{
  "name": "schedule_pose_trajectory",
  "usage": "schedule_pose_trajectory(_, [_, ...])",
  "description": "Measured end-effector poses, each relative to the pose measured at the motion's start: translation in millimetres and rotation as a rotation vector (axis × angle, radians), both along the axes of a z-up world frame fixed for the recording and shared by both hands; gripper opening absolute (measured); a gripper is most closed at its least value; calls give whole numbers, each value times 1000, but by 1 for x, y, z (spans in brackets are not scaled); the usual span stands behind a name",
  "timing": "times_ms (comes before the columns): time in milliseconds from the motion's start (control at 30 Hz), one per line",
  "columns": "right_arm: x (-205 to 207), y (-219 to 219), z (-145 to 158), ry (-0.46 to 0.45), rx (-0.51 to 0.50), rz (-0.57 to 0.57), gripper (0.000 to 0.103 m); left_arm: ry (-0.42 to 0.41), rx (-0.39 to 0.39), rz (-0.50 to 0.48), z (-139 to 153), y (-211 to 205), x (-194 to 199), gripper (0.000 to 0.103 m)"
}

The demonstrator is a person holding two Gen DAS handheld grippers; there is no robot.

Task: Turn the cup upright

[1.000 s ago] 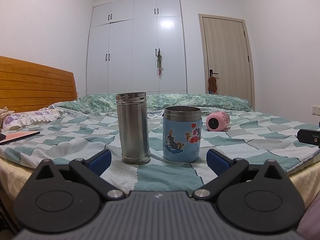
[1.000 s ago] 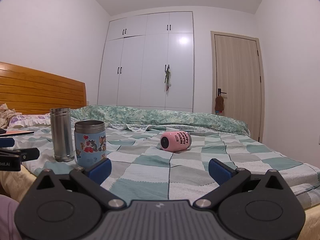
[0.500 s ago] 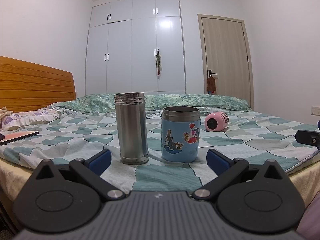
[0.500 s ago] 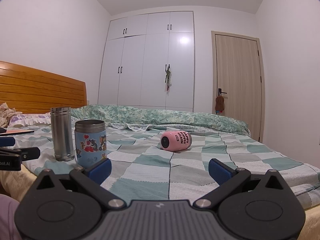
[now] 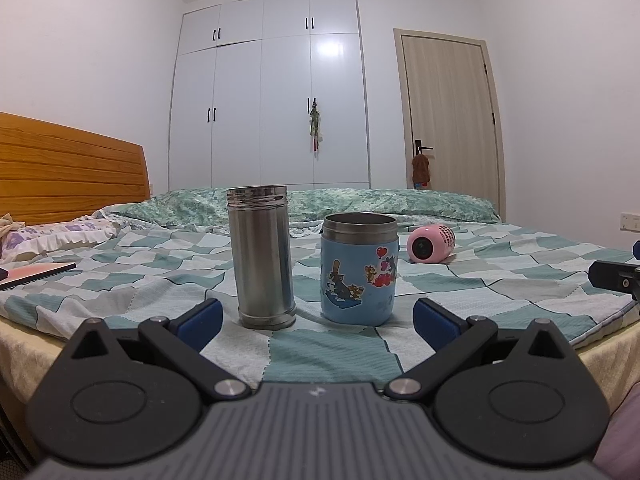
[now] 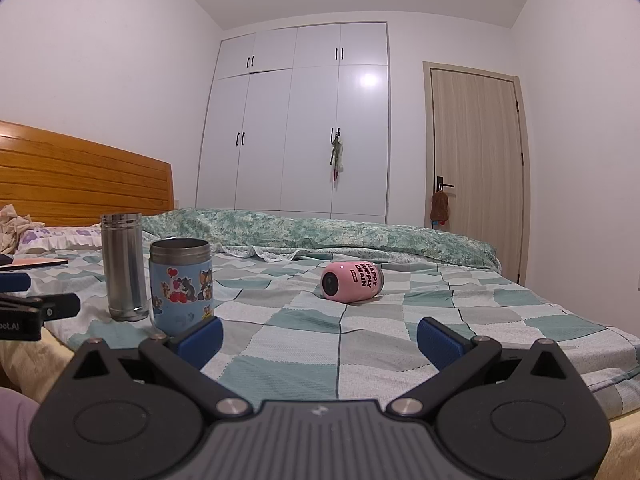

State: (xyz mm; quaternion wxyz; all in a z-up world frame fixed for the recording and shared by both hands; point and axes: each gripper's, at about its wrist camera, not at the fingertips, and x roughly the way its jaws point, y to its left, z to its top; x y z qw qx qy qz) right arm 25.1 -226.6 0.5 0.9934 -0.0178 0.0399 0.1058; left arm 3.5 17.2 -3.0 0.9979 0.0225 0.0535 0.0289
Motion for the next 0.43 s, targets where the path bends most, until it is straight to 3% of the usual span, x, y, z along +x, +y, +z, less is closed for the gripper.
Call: schedule_pose_trajectory(433, [0,0,0,0,-1,0,103,-15,-5,-8,0,3,-1,103])
